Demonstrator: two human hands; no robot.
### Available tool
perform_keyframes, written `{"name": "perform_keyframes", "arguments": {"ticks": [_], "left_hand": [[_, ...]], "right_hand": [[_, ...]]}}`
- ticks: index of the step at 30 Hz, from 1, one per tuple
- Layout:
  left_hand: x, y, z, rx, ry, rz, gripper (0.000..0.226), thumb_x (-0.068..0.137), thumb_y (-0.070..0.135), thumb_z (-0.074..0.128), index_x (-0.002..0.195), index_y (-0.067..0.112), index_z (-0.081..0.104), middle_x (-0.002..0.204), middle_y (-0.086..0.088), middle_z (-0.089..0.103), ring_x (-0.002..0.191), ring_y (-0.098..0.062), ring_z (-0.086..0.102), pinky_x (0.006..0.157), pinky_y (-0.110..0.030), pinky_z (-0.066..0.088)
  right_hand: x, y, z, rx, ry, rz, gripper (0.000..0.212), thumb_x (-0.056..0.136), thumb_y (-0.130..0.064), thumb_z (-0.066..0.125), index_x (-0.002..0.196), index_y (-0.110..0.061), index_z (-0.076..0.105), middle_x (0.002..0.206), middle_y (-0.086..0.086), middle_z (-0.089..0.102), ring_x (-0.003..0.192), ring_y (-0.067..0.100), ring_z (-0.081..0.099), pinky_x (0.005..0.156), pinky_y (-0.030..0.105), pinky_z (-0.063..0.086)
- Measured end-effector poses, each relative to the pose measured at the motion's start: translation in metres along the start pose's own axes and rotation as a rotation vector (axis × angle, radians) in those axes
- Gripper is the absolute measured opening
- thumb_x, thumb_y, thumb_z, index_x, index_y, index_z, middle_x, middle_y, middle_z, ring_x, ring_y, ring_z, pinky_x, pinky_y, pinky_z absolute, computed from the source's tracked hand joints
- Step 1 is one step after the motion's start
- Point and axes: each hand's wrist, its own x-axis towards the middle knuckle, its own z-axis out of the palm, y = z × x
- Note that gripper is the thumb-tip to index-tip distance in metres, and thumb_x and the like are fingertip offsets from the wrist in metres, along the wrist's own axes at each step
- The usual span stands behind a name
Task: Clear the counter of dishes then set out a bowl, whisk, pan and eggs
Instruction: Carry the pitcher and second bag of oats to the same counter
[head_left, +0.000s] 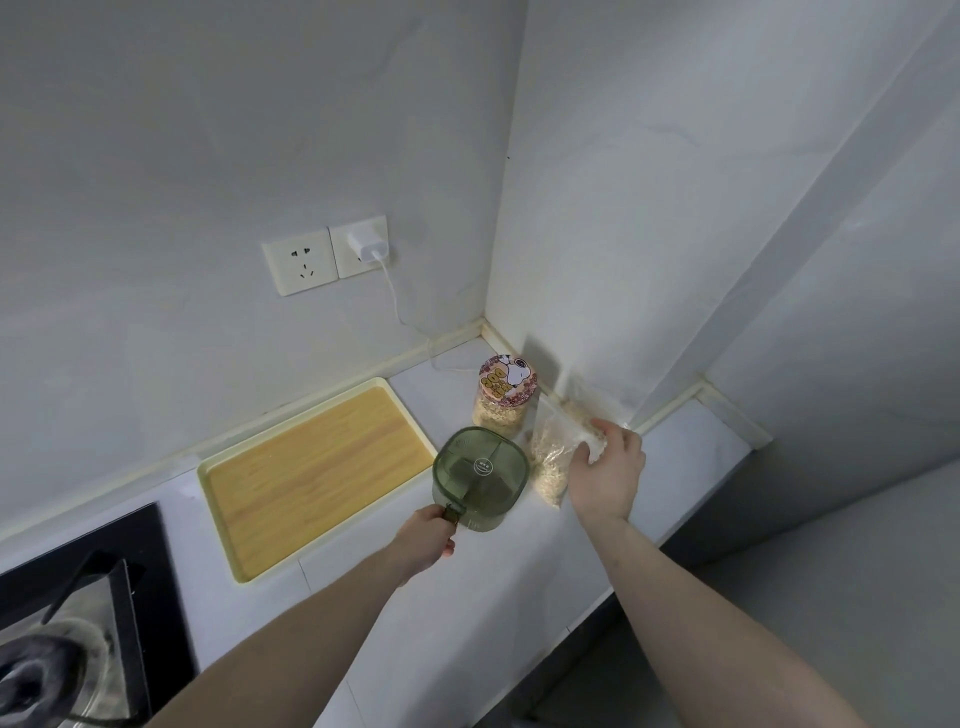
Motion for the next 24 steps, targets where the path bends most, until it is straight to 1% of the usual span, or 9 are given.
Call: {"name": "perform_keyframes", "arguments": {"ticks": [4,6,8,10,11,14,16,19,24], "left_hand": [[-0.004,0.007,0.003,0.113,-0.014,0.006,0.022,0.088,0.004,0.046,0.105,0.013,0.058,0.085,-0.006,0.057,0.075,-0.020,0.054,0.067,-0.028,0.045],[-0.007,0.005,0.000,0.158,-0.014,0.042,0.034,0.086,0.005,0.045,0.113,0.020,0.060,0.101,-0.006,0.065,0.084,-0.021,0.059,0.074,-0.032,0.052],[-0.013,0.001,-0.007,0.167,0.010,0.069,0.044,0.087,0.006,0.045,0.125,0.024,0.060,0.123,0.000,0.063,0.099,-0.023,0.063,0.086,-0.036,0.054],[-0.024,-0.004,-0.016,0.149,0.062,0.074,0.051,0.091,0.007,0.045,0.137,0.026,0.055,0.135,0.006,0.056,0.111,-0.022,0.062,0.084,-0.030,0.053],[-0.029,-0.005,-0.020,0.135,0.097,0.083,0.052,0.091,0.007,0.044,0.138,0.027,0.054,0.137,0.009,0.055,0.108,-0.021,0.064,0.079,-0.026,0.052],[-0.056,-0.021,-0.039,0.099,0.250,0.138,0.051,0.092,0.003,0.041,0.134,0.027,0.056,0.129,0.006,0.056,0.078,-0.017,0.062,0.058,-0.019,0.048],[-0.076,-0.039,-0.053,0.099,0.336,0.157,0.048,0.092,0.003,0.042,0.131,0.029,0.057,0.121,0.002,0.057,0.080,-0.018,0.062,0.052,-0.017,0.046],[-0.105,-0.072,-0.071,0.118,0.465,0.186,0.045,0.092,0.005,0.045,0.126,0.031,0.059,0.128,0.008,0.054,0.110,-0.011,0.058,0.061,-0.017,0.049],[-0.165,-0.131,-0.088,0.153,0.652,0.176,0.044,0.092,0.005,0.052,0.126,0.032,0.059,0.134,0.013,0.050,0.115,-0.006,0.055,0.097,-0.028,0.049]], "right_hand": [[-0.007,-0.013,0.006,0.010,-0.043,-0.173,0.034,0.091,-0.008,0.062,0.121,-0.024,0.064,0.122,-0.004,0.050,0.118,0.020,0.049,0.093,0.037,0.052],[-0.011,-0.022,0.012,0.044,-0.079,-0.230,0.035,0.091,-0.006,0.062,0.118,-0.027,0.065,0.119,-0.006,0.049,0.112,0.018,0.053,0.086,0.036,0.055],[-0.018,-0.032,0.020,0.064,-0.144,-0.280,0.035,0.091,-0.006,0.061,0.117,-0.029,0.063,0.116,-0.009,0.047,0.103,0.017,0.057,0.077,0.032,0.054],[-0.028,-0.044,0.031,0.063,-0.219,-0.342,0.034,0.090,-0.006,0.060,0.116,-0.029,0.061,0.117,-0.010,0.046,0.099,0.017,0.060,0.072,0.028,0.051],[-0.031,-0.049,0.035,0.059,-0.251,-0.373,0.034,0.090,-0.006,0.061,0.115,-0.028,0.060,0.120,-0.010,0.047,0.098,0.015,0.061,0.072,0.026,0.051],[-0.054,-0.067,0.055,0.052,-0.360,-0.474,0.037,0.088,-0.004,0.061,0.118,-0.025,0.062,0.123,-0.010,0.052,0.086,0.007,0.057,0.074,0.020,0.045],[-0.072,-0.076,0.068,0.094,-0.465,-0.511,0.039,0.088,-0.003,0.060,0.120,-0.024,0.063,0.121,-0.009,0.054,0.088,0.007,0.056,0.078,0.024,0.049],[-0.101,-0.083,0.089,0.067,-0.623,-0.576,0.038,0.090,-0.010,0.061,0.124,-0.027,0.060,0.124,-0.011,0.052,0.101,0.011,0.059,0.083,0.030,0.054],[-0.162,-0.097,0.112,0.080,-0.849,-0.641,0.039,0.091,-0.014,0.061,0.127,-0.028,0.059,0.127,-0.016,0.051,0.107,0.008,0.057,0.087,0.031,0.054]]}}
